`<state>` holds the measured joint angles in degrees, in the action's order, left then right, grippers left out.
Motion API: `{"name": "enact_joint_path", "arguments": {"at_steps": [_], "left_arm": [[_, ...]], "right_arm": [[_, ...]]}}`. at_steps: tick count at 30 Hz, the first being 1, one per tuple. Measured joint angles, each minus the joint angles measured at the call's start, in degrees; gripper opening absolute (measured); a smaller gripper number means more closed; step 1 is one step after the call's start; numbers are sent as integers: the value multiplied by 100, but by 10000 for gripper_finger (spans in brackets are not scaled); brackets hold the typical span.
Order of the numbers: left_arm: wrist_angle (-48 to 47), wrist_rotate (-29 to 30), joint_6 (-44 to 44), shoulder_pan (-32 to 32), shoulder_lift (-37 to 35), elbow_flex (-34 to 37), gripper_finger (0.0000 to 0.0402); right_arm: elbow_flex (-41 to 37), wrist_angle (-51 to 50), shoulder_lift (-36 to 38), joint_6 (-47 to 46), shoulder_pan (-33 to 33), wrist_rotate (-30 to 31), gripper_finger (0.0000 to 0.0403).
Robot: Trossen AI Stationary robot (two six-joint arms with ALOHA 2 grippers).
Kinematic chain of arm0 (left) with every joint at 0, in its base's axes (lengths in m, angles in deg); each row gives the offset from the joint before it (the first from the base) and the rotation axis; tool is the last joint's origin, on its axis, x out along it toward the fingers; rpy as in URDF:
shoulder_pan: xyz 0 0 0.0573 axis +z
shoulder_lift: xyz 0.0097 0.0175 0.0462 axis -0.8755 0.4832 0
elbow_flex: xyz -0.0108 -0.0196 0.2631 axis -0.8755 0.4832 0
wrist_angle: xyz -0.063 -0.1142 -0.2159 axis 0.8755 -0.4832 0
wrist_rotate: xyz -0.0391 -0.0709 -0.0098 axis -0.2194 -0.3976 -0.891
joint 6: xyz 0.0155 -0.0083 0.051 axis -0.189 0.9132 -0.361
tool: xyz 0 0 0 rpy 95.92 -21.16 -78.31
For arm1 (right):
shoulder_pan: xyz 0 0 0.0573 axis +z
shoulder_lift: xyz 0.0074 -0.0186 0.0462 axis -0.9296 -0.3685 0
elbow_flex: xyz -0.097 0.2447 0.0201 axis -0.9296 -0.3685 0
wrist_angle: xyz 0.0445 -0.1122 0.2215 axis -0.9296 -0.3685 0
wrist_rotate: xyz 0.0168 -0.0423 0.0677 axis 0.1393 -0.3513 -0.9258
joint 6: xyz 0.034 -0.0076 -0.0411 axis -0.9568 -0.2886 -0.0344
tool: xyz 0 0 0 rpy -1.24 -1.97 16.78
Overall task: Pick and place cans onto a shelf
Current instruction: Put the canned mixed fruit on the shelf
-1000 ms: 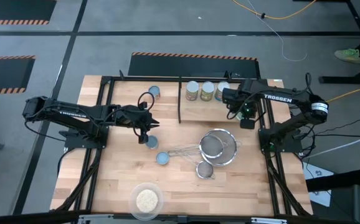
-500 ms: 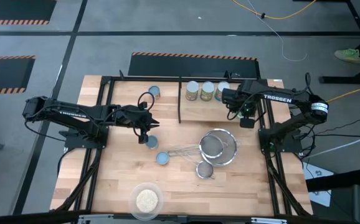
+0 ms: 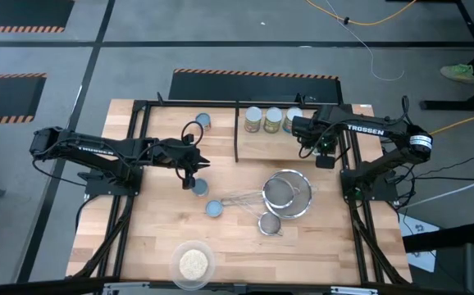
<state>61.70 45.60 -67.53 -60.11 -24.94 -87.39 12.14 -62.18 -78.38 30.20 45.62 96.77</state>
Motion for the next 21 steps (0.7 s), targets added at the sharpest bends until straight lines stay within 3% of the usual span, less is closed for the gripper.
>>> {"name": "enact_joint_path", "arguments": {"at_steps": [21], "left_arm": [[0, 0, 0, 0, 0, 0, 44]], "right_arm": [[0, 18, 0, -1, 0, 1, 41]]}}
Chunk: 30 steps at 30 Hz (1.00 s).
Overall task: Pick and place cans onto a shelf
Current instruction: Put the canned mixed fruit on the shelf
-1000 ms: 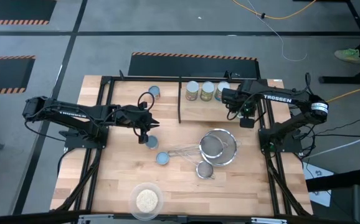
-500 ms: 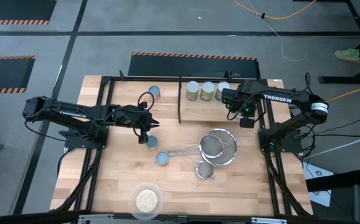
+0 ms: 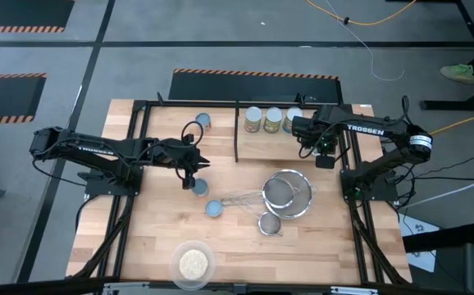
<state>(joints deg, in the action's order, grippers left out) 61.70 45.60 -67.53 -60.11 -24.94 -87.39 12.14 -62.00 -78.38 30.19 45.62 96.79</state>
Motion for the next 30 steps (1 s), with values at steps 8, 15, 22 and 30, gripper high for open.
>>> {"name": "enact_joint_path", "arguments": {"at_steps": [8, 15, 22, 30], "left_arm": [[0, 0, 0, 0, 0, 0, 44], [0, 0, 0, -1, 0, 0, 44], [0, 0, 1, 0, 0, 0, 44], [0, 0, 7, -1, 0, 0, 44]], "right_arm": [[0, -1, 0, -9, 0, 0, 42], [0, -1, 0, -23, 0, 0, 42], [0, -1, 0, -168, 0, 0, 42], [0, -1, 0, -128, 0, 2, 42]]}}
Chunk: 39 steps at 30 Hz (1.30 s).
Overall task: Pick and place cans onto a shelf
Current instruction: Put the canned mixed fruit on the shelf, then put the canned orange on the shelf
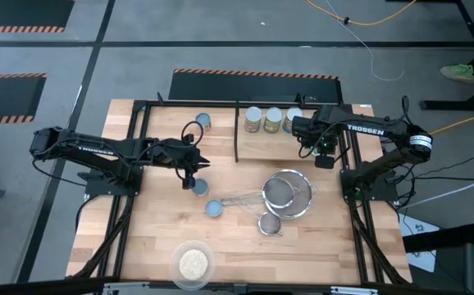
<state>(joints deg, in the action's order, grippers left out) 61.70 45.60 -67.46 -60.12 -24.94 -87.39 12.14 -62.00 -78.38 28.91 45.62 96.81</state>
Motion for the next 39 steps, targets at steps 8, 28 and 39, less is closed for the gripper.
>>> {"name": "enact_joint_path", "arguments": {"at_steps": [8, 28, 39], "left_arm": [[0, 0, 2, 0, 0, 0, 44], [0, 0, 4, 1, 0, 0, 44], [175, -591, 416, -53, 0, 0, 44]], "right_arm": [[0, 56, 0, -22, 0, 6, 79], [188, -163, -7, -61, 0, 0, 99], [1617, 92, 2, -385, 294, -651, 99]]}}
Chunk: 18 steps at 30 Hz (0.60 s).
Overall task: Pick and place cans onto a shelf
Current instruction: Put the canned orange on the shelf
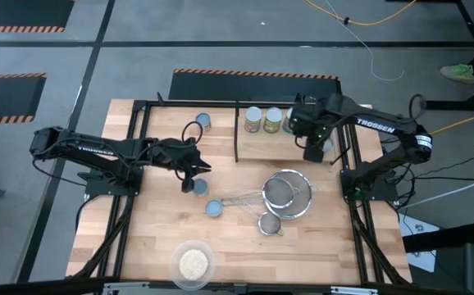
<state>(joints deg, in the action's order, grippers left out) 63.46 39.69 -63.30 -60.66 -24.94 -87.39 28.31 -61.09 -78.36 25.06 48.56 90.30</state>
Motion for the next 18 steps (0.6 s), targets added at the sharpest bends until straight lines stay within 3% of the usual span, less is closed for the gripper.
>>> {"name": "enact_joint_path", "arguments": {"at_steps": [14, 18], "left_arm": [[35, -38, 1109, -1290, 0, -2, 44], [19, -418, 1228, -1596, 0, 0, 44]], "right_arm": [[187, 2810, 0, -395, 809, -824, 99], [187, 3246, 0, -392, 951, -824, 99]]}}
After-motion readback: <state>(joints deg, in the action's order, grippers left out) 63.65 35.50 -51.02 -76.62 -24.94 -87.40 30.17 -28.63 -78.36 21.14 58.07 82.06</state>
